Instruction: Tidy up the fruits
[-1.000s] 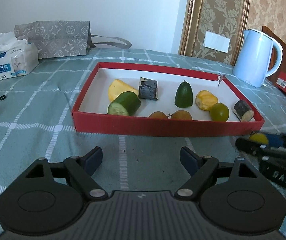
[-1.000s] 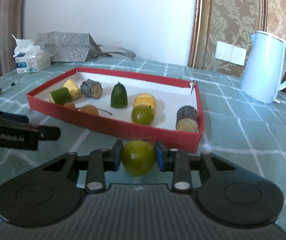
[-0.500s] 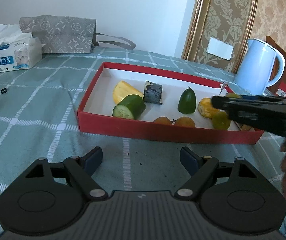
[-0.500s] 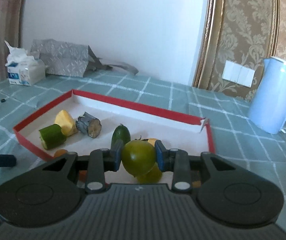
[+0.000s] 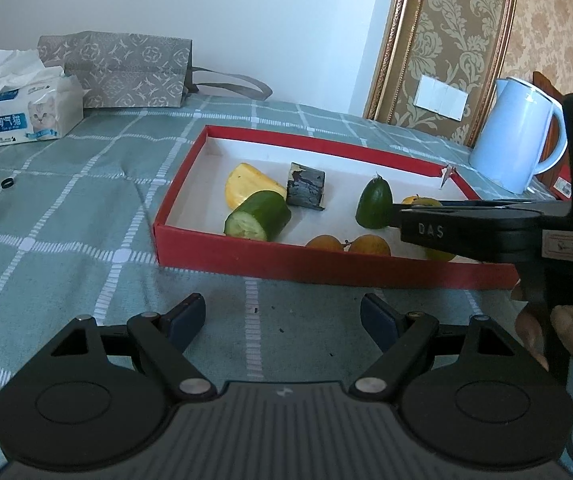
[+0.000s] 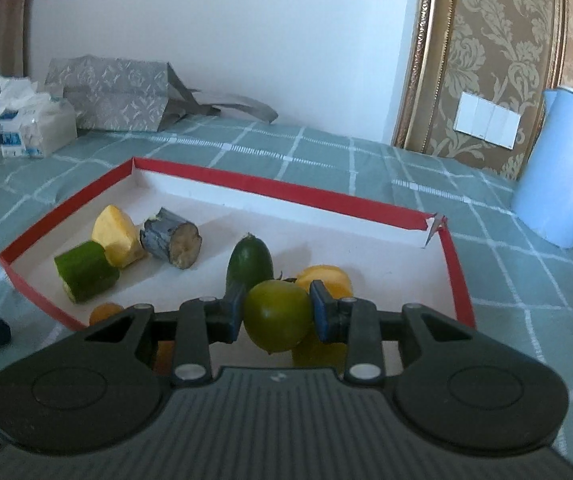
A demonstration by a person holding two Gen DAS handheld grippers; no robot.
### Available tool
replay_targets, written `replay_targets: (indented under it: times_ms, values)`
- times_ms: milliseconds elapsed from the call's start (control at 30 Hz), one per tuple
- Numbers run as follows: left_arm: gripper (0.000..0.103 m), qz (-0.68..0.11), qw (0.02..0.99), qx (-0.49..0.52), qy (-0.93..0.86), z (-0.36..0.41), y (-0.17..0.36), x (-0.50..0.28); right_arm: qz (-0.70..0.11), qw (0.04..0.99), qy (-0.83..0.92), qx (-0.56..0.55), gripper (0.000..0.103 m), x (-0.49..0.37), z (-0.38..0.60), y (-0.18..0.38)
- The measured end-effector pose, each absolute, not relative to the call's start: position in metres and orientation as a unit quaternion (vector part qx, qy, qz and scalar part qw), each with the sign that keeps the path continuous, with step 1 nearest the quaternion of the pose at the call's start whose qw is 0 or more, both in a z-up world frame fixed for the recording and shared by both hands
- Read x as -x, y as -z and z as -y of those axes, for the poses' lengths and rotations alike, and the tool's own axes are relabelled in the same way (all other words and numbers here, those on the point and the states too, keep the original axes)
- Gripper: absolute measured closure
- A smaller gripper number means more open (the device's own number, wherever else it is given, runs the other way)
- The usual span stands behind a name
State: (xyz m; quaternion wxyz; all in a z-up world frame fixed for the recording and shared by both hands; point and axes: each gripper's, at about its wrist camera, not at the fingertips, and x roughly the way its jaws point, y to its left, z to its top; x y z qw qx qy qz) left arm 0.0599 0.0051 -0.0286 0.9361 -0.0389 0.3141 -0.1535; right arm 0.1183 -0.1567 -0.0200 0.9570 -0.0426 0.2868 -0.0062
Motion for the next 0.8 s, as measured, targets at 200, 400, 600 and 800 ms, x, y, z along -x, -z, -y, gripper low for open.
replay_targets:
  times_ms: [200,400,600,800]
  values:
    - [0.018,-0.312,0.937,0.038,0.153,-0.005,0.029,-0.06,-0.288,0.957,0.009,0.037,0.068,-0.119,0.158,0.02]
    - [0.018,-0.309,0.939,0.035,0.147,-0.005,0.028,-0.06,-0.259,0.966,0.014,0.02,0.047,-0.11,0.164,0.012]
    - [0.018,-0.305,0.941,0.029,0.144,-0.004,0.028,-0.059,-0.241,0.97,0.03,0.014,0.035,-0.093,0.171,0.003]
    - [0.018,-0.297,0.945,0.024,0.136,-0.002,0.027,-0.056,-0.221,0.974,0.041,0.009,0.033,-0.062,0.175,-0.002]
